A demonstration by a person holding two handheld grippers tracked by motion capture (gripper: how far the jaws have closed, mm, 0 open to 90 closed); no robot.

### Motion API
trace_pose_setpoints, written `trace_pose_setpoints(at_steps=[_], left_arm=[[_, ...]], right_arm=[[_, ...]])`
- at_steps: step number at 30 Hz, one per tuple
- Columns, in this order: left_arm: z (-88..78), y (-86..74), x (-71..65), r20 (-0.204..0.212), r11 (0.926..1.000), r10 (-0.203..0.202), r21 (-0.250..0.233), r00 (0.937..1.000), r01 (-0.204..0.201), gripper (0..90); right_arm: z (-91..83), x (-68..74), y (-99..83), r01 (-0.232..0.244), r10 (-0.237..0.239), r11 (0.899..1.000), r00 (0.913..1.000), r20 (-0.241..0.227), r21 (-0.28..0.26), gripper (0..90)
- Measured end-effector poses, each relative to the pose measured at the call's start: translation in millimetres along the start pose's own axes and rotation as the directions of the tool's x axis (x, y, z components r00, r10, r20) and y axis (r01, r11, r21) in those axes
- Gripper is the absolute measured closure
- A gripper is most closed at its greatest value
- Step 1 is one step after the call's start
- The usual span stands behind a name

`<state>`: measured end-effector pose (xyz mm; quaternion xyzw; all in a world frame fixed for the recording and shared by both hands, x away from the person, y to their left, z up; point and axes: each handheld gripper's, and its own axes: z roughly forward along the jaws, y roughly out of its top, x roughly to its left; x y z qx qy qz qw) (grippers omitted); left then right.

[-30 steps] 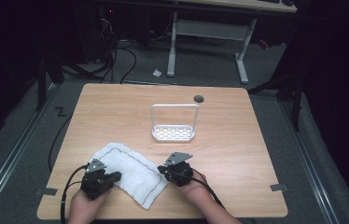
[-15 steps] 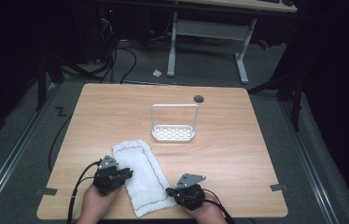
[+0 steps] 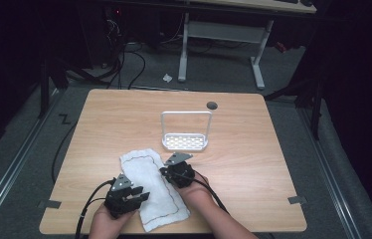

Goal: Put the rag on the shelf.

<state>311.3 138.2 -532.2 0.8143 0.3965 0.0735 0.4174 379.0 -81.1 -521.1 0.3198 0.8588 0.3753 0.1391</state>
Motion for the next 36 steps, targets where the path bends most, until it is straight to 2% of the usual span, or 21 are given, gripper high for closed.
trace_pose_setpoints(at_steps=[2,3,5,7,11,13,15,18,20,21,22,23,25,26,27,28,30,32,33,36], left_arm=[[-0.4,-1.1,0.4,0.005,1.0000,-0.002,-0.003,1.0000,0.002,63.4],[-0.5,-1.3,0.5,0.009,1.0000,-0.001,-0.003,1.0000,0.001,63.4],[-0.3,-1.7,-0.1,0.017,1.0000,0.005,-0.001,0.9998,-0.005,63.5],[1.0,-1.0,-1.3,0.038,1.0000,0.008,0.003,0.9992,-0.009,63.5],[4.1,-0.5,-6.4,0.068,0.9998,0.017,0.004,0.9976,-0.018,63.6],[6.4,-0.3,-11.0,0.098,0.9994,0.031,0.011,0.9947,-0.033,64.0],[9.6,0.0,-18.4,0.146,0.9988,0.042,0.019,0.9884,-0.045,64.5],[10.6,1.5,-22.8,0.164,0.9984,0.052,0.014,0.9851,-0.055,64.8],[10.4,6.5,-24.7,0.132,0.9969,0.078,-0.008,0.9882,-0.078,63.6],[11.2,9.2,-24.2,0.126,0.9971,0.076,-0.012,0.9891,-0.075,62.5],[17.0,18.6,-21.3,0.099,0.9976,0.068,-0.016,0.9928,-0.067,61.7],[17.0,18.6,-21.3,0.099,0.9976,0.068,-0.016,0.9928,-0.067,61.9],[25.8,25.0,-19.4,0.057,0.9965,0.084,-0.009,0.9949,-0.083,63.8],[33.3,26.6,-17.1,0.042,0.9979,0.064,-0.009,0.9971,-0.064,66.7],[33.3,26.6,-17.1,0.042,0.9979,0.064,-0.009,0.9971,-0.064,68.8],[38.8,25.1,-16.2,0.036,0.9988,0.048,-0.013,0.9982,-0.048,70.1],[38.3,23.5,-17.4,0.023,0.9986,0.050,-0.020,0.9985,-0.049,70.7],[36.6,19.9,-19.0,0.028,0.9983,0.052,-0.027,0.9983,-0.051,71.5],[33.4,16.3,-20.5,0.034,0.9986,0.047,-0.025,0.9983,-0.046,73.5],[29.0,11.2,-24.4,0.036,0.9983,0.055,-0.023,0.9978,-0.055,74.9]], right_arm=[[8.5,1.1,-1.2,0.013,-0.013,0.999,0.9999,0.001,0.037,89.7],[7.5,1.9,-3.6,0.025,-0.025,0.999,0.9997,0.003,0.029,89.9],[1.6,1.8,-9.1,0.020,-0.020,0.999,0.9998,-0.002,0.031,89.9],[-11.1,2.0,-21.5,0.021,-0.021,0.999,0.9998,-0.002,0.028,90.0],[-24.4,2.8,-34.1,0.018,-0.018,0.999,0.9998,0.000,0.028,89.9],[-41.5,4.5,-49.5,0.016,-0.016,0.999,0.9999,0.002,0.031,89.9],[-51.2,5.5,-58.1,0.017,-0.017,0.999,0.9998,0.001,0.035,89.9],[-62.7,5.6,-68.4,-0.008,0.008,0.999,1.0000,-0.001,0.036,88.5],[-71.4,2.5,-74.2,-0.040,0.040,0.999,0.9992,0.000,0.026,82.9],[-74.6,-0.8,-75.7,-0.048,0.048,0.999,0.9988,0.004,0.015,82.6],[-77.8,-9.0,-75.4,-0.080,0.080,0.997,0.9966,0.019,-0.005,82.6],[-77.8,-9.0,-75.4,-0.080,0.080,0.997,0.9966,0.019,-0.005,82.6],[-76.3,-17.8,-71.0,-0.105,0.106,0.994,0.9939,0.030,-0.017,82.8],[-71.4,-22.8,-65.3,-0.108,0.109,0.994,0.9933,0.039,-0.016,83.9],[-71.4,-22.8,-65.3,-0.108,0.109,0.994,0.9933,0.039,-0.016,83.9],[-62.7,-25.6,-58.9,-0.102,0.101,0.995,0.9938,0.047,0.000,84.9],[-59.7,-25.9,-57.6,-0.100,0.099,0.995,0.9939,0.048,0.007,85.0],[-51.6,-27.6,-56.5,-0.070,0.068,0.997,0.9946,0.078,0.027,86.5],[-49.3,-32.9,-57.3,-0.088,0.086,0.996,0.9930,0.081,0.014,87.4],[-49.6,-35.6,-57.7,-0.094,0.092,0.995,0.9922,0.084,0.014,87.8]])
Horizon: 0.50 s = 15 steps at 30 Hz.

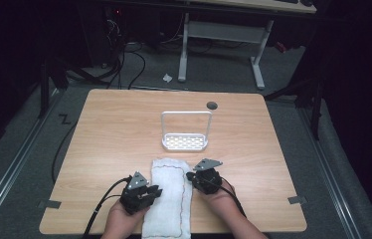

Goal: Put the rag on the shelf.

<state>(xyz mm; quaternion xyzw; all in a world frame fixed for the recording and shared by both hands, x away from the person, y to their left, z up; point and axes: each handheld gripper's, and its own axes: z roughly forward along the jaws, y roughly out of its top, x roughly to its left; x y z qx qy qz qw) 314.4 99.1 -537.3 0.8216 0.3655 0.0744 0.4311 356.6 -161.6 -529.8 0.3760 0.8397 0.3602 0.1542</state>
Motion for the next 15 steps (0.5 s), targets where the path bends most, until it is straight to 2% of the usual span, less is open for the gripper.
trace_pose_setpoints(at_steps=[4,7,8,11,13,14,15], left_arm=[[-4.5,-5.6,-10.2,0.013,0.9997,0.023,0.010,0.9997,-0.023,74.9],[-5.4,-2.8,-7.4,0.050,0.9996,-0.013,0.025,0.9986,0.012,70.6],[-5.2,-0.7,-4.9,0.051,0.9995,-0.027,0.017,0.9983,0.026,70.6],[-5.0,7.7,4.7,0.026,0.9979,-0.063,-0.015,0.9977,0.063,63.6],[-2.4,15.3,14.3,-0.009,0.9958,-0.086,-0.031,0.9963,0.086,61.4],[-0.2,19.9,21.1,-0.022,0.9932,-0.109,-0.044,0.9938,0.108,58.0],[1.7,22.7,25.1,-0.033,0.9914,-0.124,-0.048,0.9918,0.122,58.0]], right_arm=[[-5.7,4.4,-5.1,0.026,-0.026,1.000,0.9995,0.020,0.006,87.7],[-11.6,6.5,-12.0,0.025,-0.024,1.000,0.9996,0.016,-0.004,87.4],[-11.6,6.5,-12.0,0.025,-0.024,1.000,0.9996,0.016,-0.004,87.4],[-12.5,1.8,-13.8,-0.025,0.025,0.999,0.9995,-0.019,-0.029,82.9],[-13.5,0.6,-13.8,-0.034,0.033,0.999,0.9993,-0.018,-0.038,82.6],[-18.3,-0.9,-13.3,-0.028,0.028,0.998,0.9996,-0.001,-0.063,82.1],[-18.3,-0.9,-13.3,-0.028,0.028,0.998,0.9996,-0.001,-0.063,82.1]])
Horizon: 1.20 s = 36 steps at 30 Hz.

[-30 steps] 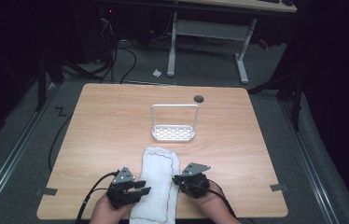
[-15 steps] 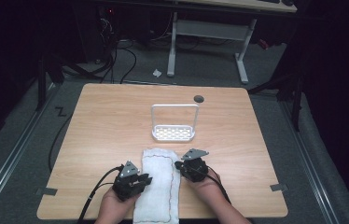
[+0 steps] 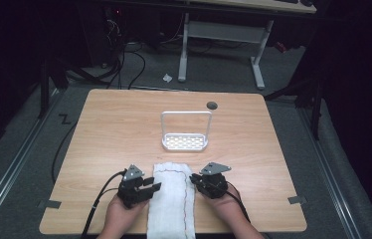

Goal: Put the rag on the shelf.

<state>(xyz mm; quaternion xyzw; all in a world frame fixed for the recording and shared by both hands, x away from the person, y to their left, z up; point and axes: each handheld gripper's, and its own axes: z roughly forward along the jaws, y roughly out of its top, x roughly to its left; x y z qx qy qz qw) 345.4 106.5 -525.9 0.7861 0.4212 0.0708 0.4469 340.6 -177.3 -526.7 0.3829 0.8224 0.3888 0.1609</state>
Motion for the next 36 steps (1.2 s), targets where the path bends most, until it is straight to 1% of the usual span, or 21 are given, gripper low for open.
trace_pose_setpoints(at_steps=[1,4,7,10,12,14,15,16,17,18,19,20,21,22,25,27,29,32,34,35,36], left_arm=[[5.4,5.8,6.7,-0.015,0.9996,-0.028,-0.004,0.9995,0.028,55.3],[15.2,13.2,16.0,-0.044,0.9985,-0.055,0.002,0.9975,0.055,49.0],[23.6,17.1,22.5,-0.061,0.9969,-0.077,0.010,0.9951,0.078,49.2],[28.0,19.1,21.4,-0.074,0.9964,-0.078,0.028,0.9942,0.080,52.4],[28.2,19.6,21.2,-0.059,0.9938,-0.102,0.039,0.9930,0.104,62.1],[28.8,18.9,18.5,-0.069,0.9955,-0.082,0.042,0.9942,0.085,64.9],[29.1,18.7,17.6,-0.066,0.9954,-0.081,0.044,0.9945,0.084,70.9],[29.4,18.3,17.1,-0.059,0.9958,-0.074,0.050,0.9955,0.077,70.9],[30.1,17.5,16.2,-0.041,0.9958,-0.071,0.055,0.9966,0.073,78.5],[30.4,16.6,16.0,-0.031,0.9966,-0.060,0.055,0.9977,0.062,78.5],[30.6,11.5,17.6,-0.001,0.9988,-0.043,0.024,0.9991,0.043,81.4],[30.6,11.5,17.6,-0.001,0.9988,-0.043,0.024,0.9991,0.043,82.0],[30.0,10.0,20.3,0.017,0.9977,-0.065,0.018,0.9977,0.065,82.0],[29.9,9.8,20.4,0.019,0.9978,-0.065,0.017,0.9977,0.064,82.4],[30.0,8.5,18.2,0.010,0.9987,-0.050,0.007,0.9987,0.050,82.6],[29.8,8.4,19.2,0.019,0.9983,-0.058,0.009,0.9981,0.058,82.6],[29.8,8.2,20.1,0.027,0.9978,-0.066,0.009,0.9975,0.065,82.4],[29.4,8.0,20.6,0.032,0.9974,-0.071,0.009,0.9969,0.071,82.4],[29.4,7.8,20.1,0.029,0.9978,-0.066,0.009,0.9974,0.066,82.4],[29.3,7.8,20.1,0.029,0.9978,-0.066,0.009,0.9974,0.066,82.4],[29.2,7.7,19.8,0.027,0.9979,-0.064,0.009,0.9976,0.064,82.3]], right_arm=[[-1.3,-0.9,0.1,-0.007,0.007,1.000,1.0000,-0.001,-0.007,81.6],[-3.8,-5.3,-1.5,-0.021,0.021,1.000,0.9998,0.005,-0.012,79.7],[-4.3,-6.3,-1.7,-0.021,0.021,1.000,0.9998,-0.001,-0.017,77.6],[-6.0,-7.0,-1.5,-0.024,0.024,0.999,0.9997,-0.004,-0.024,75.7],[-6.5,-7.8,-2.4,-0.029,0.029,0.999,0.9996,-0.004,-0.027,72.7],[-6.3,-7.8,-2.5,-0.030,0.029,0.999,0.9996,-0.005,-0.028,71.4],[-5.2,-7.4,-2.5,-0.030,0.030,0.999,0.9995,-0.004,-0.030,67.2],[-5.2,-7.4,-2.5,-0.030,0.030,0.999,0.9995,-0.004,-0.030,67.2],[-2.7,-5.6,-2.8,-0.029,0.029,0.999,0.9996,0.003,-0.028,61.0],[-2.7,-5.6,-2.8,-0.029,0.029,0.999,0.9996,0.003,-0.028,61.0],[0.8,-3.6,-3.2,-0.013,0.014,1.000,0.9999,0.003,-0.024,55.0],[0.8,-3.6,-3.2,-0.013,0.014,1.000,0.9999,0.003,-0.024,55.0],[2.2,-2.4,-3.4,-0.009,0.009,1.000,0.9999,0.007,-0.022,52.7],[4.7,-1.3,-3.2,-0.010,0.010,1.000,0.9999,0.009,-0.021,50.5],[10.5,-1.5,1.6,-0.070,0.070,0.997,0.9975,-0.016,-0.023,49.3],[18.0,-1.7,7.6,-0.067,0.067,0.998,0.9978,0.000,0.008,47.0],[26.7,-6.1,13.4,-0.085,0.086,0.996,0.9963,-0.002,0.023,46.7],[29.8,-8.8,14.8,-0.088,0.087,0.996,0.9962,0.006,0.025,48.8],[31.1,-9.9,17.5,-0.094,0.094,0.995,0.9956,0.004,0.035,57.5],[31.1,-9.9,17.5,-0.094,0.094,0.995,0.9956,0.004,0.035,57.5],[31.2,-7.6,17.5,-0.075,0.075,0.997,0.9972,-0.003,0.038,61.7]])
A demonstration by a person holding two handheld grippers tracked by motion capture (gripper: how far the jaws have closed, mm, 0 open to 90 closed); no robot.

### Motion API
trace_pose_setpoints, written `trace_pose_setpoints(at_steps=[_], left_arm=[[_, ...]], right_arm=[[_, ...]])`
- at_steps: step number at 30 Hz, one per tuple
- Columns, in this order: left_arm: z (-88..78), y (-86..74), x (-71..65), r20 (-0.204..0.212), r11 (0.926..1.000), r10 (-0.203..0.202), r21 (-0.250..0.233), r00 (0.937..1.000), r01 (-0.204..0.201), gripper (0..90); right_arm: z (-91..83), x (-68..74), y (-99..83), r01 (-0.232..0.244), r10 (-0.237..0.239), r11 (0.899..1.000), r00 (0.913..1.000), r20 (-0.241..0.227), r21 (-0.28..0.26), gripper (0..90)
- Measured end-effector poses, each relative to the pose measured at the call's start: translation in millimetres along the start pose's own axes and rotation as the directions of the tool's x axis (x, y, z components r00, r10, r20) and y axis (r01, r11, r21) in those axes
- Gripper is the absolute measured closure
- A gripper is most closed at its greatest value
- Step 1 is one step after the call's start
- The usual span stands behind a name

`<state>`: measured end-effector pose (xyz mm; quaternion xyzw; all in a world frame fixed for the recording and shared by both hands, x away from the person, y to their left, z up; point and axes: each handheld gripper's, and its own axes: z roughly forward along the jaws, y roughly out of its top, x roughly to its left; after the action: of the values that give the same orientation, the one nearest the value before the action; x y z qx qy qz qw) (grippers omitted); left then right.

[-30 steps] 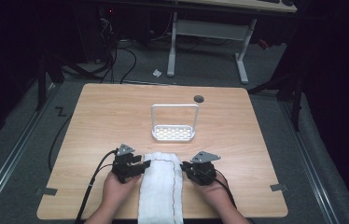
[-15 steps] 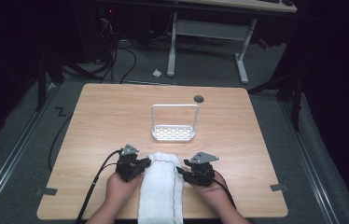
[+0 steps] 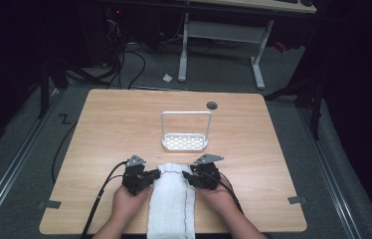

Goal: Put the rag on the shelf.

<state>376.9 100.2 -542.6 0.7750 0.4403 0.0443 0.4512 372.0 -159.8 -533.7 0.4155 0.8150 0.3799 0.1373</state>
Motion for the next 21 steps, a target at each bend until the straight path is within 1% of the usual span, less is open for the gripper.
trace_pose_setpoints(at_steps=[1,2,5,7,9,12,14,16,17,18,19,21], left_arm=[[-0.1,-0.1,-0.3,0.000,1.0000,0.002,0.000,1.0000,-0.002,82.4],[-0.2,-0.2,-0.4,0.001,1.0000,0.003,0.000,1.0000,-0.003,82.4],[-0.5,-0.6,-0.7,0.004,1.0000,0.005,0.002,1.0000,-0.005,82.7],[-0.4,-0.7,-1.3,0.001,1.0000,0.007,0.000,1.0000,-0.007,83.0],[-0.7,-0.7,-1.2,0.003,1.0000,0.007,0.001,1.0000,-0.007,83.3],[-0.7,-0.4,-1.1,0.003,1.0000,0.005,-0.001,1.0000,-0.005,83.8],[-1.4,-0.3,-1.0,0.003,1.0000,0.005,-0.004,1.0000,-0.005,83.9],[-2.3,-0.3,-0.8,0.007,0.9999,0.002,-0.012,1.0000,-0.002,84.0],[-2.5,-0.1,-0.1,0.013,0.9999,-0.003,-0.014,0.9999,0.003,84.0],[-2.9,0.0,0.4,0.019,0.9998,-0.008,-0.020,0.9998,0.008,84.0],[-3.6,0.1,0.3,0.023,0.9996,-0.009,-0.027,0.9997,0.009,84.0],[-4.7,-0.1,-0.5,0.022,0.9992,-0.005,-0.039,0.9997,0.005,84.0]], right_arm=[[0.2,2.8,-0.6,0.019,-0.019,1.000,0.9998,0.005,0.000,64.2],[0.0,4.8,-1.0,0.023,-0.023,1.000,0.9997,0.009,0.001,67.3],[-1.6,6.6,-3.0,0.012,-0.012,1.000,0.9999,-0.009,0.001,74.2],[-2.1,7.0,-4.6,0.017,-0.017,1.000,0.9996,-0.021,-0.005,78.4],[-2.6,7.4,-5.1,0.013,-0.014,1.000,0.9994,-0.031,-0.003,80.6],[-3.1,7.9,-4.8,0.037,-0.037,0.999,0.9986,-0.036,-0.002,81.9],[-3.7,7.3,-4.5,0.035,-0.035,0.999,0.9987,-0.036,-0.007,82.3],[-5.7,7.1,-4.0,0.034,-0.035,0.999,0.9987,-0.036,-0.023,82.5],[-10.1,6.5,-2.6,0.036,-0.038,0.998,0.9986,-0.038,-0.055,82.7],[-10.1,6.5,-2.6,0.036,-0.038,0.998,0.9986,-0.038,-0.055,82.7],[-14.5,6.1,-1.9,0.035,-0.038,0.996,0.9985,-0.041,-0.078,82.7],[-15.5,6.5,-1.9,0.036,-0.039,0.996,0.9984,-0.040,-0.083,82.7]])
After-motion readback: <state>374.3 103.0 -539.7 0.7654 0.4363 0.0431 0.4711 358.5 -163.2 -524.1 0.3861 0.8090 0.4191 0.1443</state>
